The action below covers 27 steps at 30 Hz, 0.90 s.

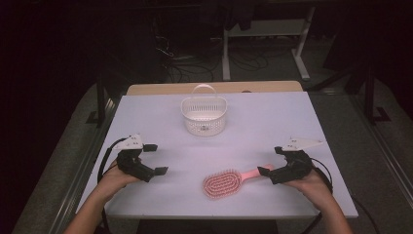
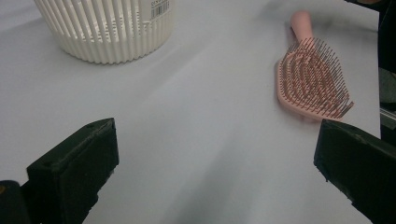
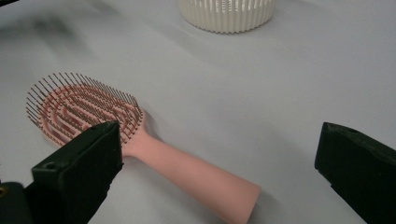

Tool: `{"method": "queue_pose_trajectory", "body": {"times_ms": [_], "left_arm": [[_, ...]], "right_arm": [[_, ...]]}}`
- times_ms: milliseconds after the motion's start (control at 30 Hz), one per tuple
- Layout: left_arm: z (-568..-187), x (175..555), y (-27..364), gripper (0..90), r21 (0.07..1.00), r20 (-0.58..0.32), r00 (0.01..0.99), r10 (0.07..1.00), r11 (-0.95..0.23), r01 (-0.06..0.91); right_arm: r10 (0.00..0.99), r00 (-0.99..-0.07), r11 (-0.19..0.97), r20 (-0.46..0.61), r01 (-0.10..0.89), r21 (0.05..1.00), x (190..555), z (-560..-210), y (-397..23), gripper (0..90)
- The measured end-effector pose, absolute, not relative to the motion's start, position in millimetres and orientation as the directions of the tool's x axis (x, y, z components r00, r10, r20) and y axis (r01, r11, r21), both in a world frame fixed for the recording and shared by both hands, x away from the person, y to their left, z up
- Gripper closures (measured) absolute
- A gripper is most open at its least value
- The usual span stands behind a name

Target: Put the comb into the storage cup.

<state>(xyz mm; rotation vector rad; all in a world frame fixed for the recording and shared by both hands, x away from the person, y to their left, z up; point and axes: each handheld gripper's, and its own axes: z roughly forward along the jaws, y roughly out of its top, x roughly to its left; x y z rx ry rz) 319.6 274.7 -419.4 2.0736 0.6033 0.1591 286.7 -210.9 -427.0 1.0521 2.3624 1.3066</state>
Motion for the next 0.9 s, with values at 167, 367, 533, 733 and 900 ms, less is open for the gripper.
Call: {"method": "queue_pose_trajectory", "body": {"times_ms": [167, 367, 533, 733, 900], "left_arm": [[-419.7, 319.5, 274.9, 0.0, 0.825, -0.124, 0.869, 0.479, -0.437, 0.359], [-419.3, 318.3, 276.0, 0.0, 0.825, -0.128, 0.864, 0.486, -0.431, 0.364], [-418.8, 318.1, 277.5, 0.0, 0.826, -0.122, 0.862, 0.491, -0.431, 0.362], [-418.2, 318.3, 278.2, 0.0, 0.829, -0.121, 0.864, 0.489, -0.428, 0.359], [-418.2, 317.8, 277.2, 0.0, 0.83, -0.12, 0.865, 0.487, -0.43, 0.357]], "right_arm": [[0.692, -0.711, 0.342, 0.126, 0.477, 0.81, 287.2, -426.1, -211.3, 0.3], [0.69, -0.713, 0.353, 0.124, 0.481, 0.803, 291.1, -422.5, -210.1, 0.3], [0.69, -0.715, 0.37, 0.114, 0.484, 0.793, 297.9, -417.8, -208.4, 1.3], [0.695, -0.712, 0.376, 0.102, 0.48, 0.793, 305.0, -409.3, -205.0, 3.7], [0.691, -0.716, 0.382, 0.1, 0.479, 0.791, 309.8, -406.9, -203.2, 4.8]]}}
